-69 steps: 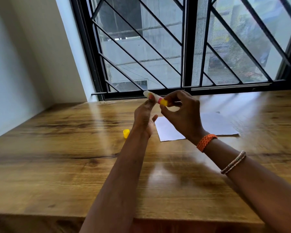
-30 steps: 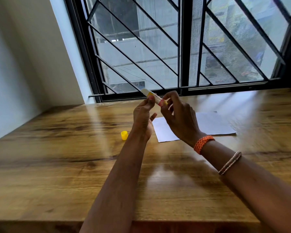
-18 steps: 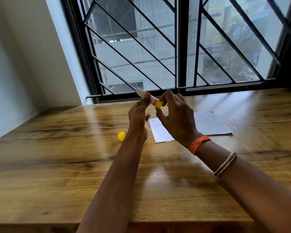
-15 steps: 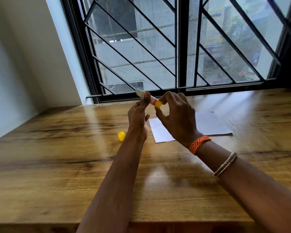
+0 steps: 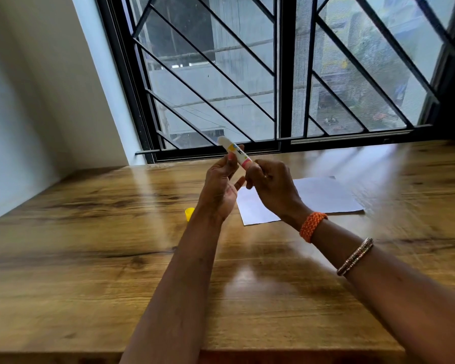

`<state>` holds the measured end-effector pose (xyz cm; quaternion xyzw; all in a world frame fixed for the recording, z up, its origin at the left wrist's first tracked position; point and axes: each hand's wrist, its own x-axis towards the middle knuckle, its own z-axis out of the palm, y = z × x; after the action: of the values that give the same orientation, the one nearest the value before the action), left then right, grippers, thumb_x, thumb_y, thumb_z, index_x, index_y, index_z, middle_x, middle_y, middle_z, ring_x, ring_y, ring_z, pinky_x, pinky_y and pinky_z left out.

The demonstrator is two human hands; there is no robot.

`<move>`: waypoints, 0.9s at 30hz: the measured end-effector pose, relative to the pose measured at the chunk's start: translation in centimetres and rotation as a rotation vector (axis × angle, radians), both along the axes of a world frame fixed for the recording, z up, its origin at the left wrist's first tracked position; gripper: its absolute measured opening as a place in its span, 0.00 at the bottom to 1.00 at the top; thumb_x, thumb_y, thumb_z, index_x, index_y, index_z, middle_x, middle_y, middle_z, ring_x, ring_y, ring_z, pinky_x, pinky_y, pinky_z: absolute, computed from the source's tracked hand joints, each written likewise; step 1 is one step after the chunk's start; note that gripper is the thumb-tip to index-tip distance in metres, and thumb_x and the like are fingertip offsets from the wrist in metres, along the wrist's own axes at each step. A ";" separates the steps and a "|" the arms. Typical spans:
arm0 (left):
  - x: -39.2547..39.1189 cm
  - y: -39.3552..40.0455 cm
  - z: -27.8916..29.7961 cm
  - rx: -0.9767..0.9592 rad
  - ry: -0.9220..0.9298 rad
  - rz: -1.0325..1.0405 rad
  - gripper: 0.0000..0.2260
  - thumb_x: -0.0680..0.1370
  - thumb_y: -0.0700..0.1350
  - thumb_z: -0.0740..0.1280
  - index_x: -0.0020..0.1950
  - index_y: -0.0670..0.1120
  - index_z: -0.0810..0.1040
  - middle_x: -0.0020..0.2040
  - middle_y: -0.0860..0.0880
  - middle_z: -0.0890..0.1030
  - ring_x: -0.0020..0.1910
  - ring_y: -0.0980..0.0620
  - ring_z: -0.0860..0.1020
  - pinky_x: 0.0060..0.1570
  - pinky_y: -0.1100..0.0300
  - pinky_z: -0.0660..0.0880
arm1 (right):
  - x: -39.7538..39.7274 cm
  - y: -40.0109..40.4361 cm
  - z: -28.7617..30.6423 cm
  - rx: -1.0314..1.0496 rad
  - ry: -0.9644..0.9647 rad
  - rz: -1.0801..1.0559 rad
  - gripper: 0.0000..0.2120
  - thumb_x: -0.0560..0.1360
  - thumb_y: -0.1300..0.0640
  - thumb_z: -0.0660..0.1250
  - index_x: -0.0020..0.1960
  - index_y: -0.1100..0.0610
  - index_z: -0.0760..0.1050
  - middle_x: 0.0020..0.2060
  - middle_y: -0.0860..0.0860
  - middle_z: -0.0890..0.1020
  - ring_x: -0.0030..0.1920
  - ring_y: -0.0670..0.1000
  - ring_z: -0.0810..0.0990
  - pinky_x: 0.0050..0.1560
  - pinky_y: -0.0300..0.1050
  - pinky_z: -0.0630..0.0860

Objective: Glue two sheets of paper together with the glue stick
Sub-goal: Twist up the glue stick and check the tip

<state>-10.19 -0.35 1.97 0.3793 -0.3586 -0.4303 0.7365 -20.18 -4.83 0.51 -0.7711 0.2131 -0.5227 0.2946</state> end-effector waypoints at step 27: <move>-1.1 0.1 0.2 0.188 0.022 0.351 0.07 0.72 0.46 0.72 0.37 0.47 0.76 0.39 0.54 0.76 0.50 0.54 0.71 0.61 0.53 0.67 | 0.2 0.1 -1.1 -0.174 0.068 -0.332 0.08 0.72 0.58 0.71 0.46 0.55 0.72 0.38 0.50 0.83 0.39 0.52 0.82 0.46 0.60 0.77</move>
<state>-11.28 -0.24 2.20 0.4982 -0.2371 -0.3309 0.7656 -20.02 -4.76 -0.60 -0.7651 0.3010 -0.5543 0.1292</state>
